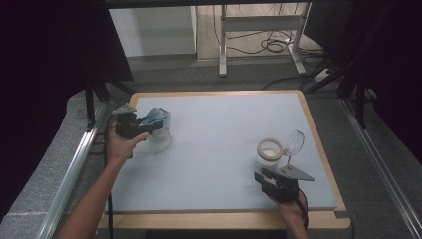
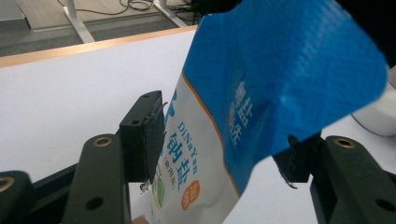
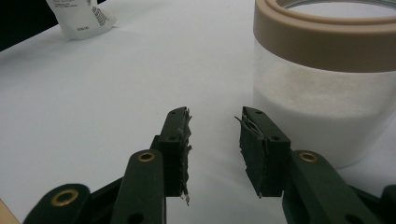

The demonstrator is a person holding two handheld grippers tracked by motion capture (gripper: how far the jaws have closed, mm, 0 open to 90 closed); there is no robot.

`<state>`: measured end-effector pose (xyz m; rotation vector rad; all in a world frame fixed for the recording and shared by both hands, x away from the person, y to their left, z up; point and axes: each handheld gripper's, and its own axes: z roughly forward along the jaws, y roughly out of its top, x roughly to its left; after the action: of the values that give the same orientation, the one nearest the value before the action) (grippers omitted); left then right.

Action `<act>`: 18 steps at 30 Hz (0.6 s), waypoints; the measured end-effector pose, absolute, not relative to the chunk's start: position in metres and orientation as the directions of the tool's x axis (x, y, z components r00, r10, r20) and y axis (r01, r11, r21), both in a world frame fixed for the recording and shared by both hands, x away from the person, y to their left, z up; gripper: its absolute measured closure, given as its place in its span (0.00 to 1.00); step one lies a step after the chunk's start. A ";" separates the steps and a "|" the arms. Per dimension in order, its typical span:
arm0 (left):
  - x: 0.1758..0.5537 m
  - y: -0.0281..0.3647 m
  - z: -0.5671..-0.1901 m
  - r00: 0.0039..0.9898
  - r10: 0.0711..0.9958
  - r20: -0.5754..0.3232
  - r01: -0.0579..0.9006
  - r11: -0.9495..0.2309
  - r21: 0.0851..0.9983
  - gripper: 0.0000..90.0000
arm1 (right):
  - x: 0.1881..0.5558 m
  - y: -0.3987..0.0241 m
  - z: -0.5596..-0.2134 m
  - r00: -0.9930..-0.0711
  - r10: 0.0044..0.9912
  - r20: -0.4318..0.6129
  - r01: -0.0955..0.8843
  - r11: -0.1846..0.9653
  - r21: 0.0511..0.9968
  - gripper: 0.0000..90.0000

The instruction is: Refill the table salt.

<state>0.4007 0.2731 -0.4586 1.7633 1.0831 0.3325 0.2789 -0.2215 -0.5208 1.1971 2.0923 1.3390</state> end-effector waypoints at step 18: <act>0.371 0.279 -0.467 0.578 0.777 -0.249 0.530 -0.125 0.839 0.41 | 0.279 -0.222 -0.518 -0.565 0.816 0.120 0.446 0.180 0.877 0.68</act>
<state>0.3713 0.2790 -0.4669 1.7946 1.0723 0.3045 0.2787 -0.2219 -0.5185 1.1917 2.0859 1.3451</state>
